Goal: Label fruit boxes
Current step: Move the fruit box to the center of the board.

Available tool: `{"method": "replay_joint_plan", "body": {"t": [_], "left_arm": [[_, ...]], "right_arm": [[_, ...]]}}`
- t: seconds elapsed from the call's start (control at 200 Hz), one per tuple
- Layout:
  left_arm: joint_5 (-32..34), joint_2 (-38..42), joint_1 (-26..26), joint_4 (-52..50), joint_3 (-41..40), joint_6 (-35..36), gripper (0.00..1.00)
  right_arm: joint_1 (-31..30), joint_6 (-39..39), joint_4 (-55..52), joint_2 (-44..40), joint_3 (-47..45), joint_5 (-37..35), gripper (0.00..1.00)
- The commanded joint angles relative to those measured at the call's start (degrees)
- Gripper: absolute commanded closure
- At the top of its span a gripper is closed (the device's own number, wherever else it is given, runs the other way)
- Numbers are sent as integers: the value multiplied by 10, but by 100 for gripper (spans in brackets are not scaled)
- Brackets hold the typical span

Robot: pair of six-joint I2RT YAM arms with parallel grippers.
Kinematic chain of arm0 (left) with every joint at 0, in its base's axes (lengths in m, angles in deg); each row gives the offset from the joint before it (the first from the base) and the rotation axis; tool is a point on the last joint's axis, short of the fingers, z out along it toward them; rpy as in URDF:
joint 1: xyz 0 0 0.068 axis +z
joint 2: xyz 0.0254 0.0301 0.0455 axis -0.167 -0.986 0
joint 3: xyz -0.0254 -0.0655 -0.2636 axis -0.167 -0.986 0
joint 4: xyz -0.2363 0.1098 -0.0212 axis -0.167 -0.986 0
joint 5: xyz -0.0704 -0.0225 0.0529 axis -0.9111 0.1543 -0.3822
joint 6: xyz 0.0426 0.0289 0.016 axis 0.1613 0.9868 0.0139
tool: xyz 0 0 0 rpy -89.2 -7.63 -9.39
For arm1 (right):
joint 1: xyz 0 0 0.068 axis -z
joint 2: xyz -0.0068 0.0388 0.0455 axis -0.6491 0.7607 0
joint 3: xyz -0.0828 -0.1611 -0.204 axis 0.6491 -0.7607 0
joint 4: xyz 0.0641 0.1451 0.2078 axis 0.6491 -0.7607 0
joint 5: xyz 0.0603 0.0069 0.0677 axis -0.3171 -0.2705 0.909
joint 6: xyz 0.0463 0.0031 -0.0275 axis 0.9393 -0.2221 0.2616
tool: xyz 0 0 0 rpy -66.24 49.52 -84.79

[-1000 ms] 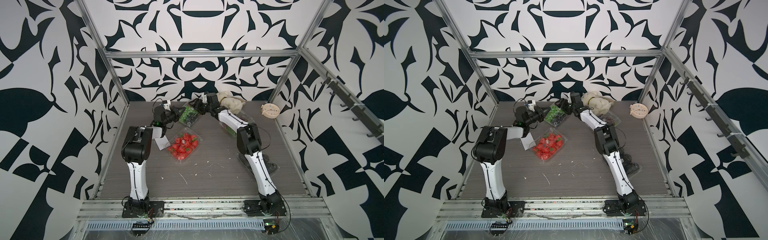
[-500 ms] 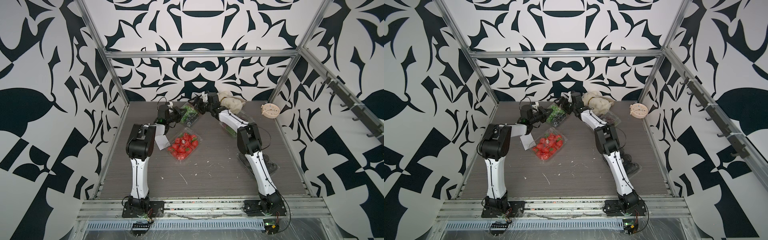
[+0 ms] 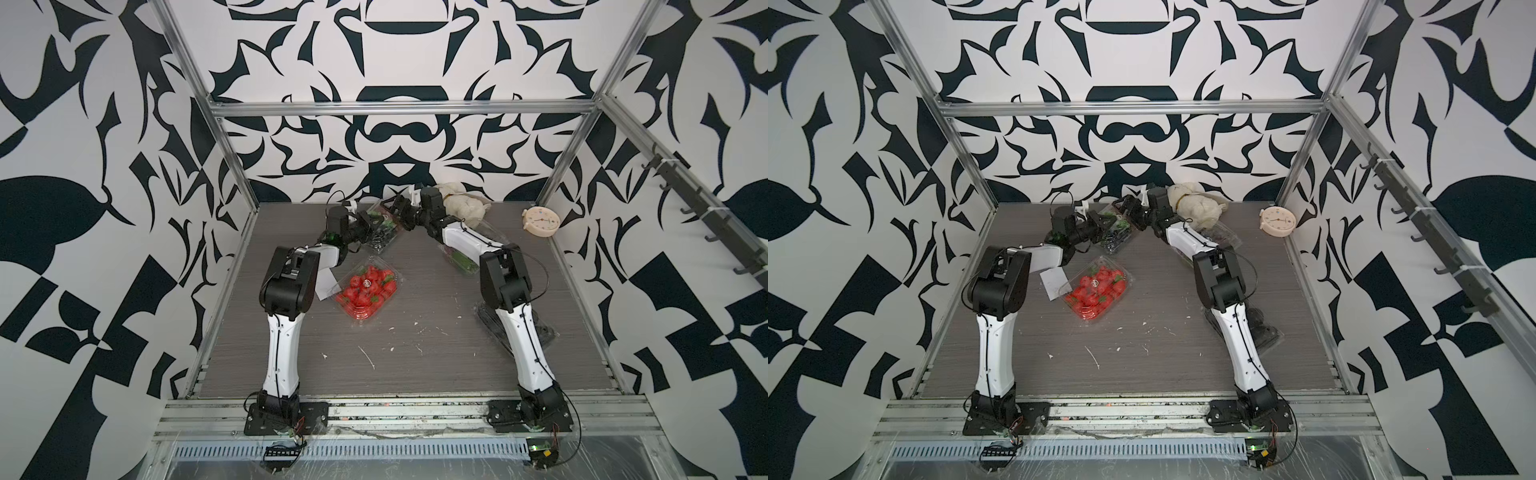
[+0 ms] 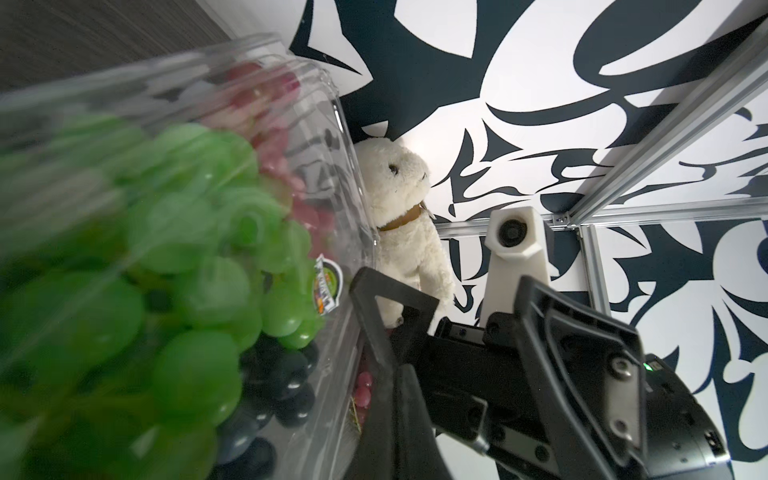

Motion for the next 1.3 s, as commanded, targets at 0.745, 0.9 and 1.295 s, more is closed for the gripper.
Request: {"method": "replay_joint_plan", "body": {"t": [0.745, 0.9, 1.295], "left_arm": [[51, 209, 48, -34, -166, 88, 100], [49, 209, 50, -27, -169, 83, 100], [41, 203, 52, -13, -171, 74, 100]], "right_arm": [[-27, -98, -110, -6, 52, -61, 100], [-30, -103, -113, -1, 71, -56, 100], [-33, -111, -143, 46, 147, -51, 100]]}}
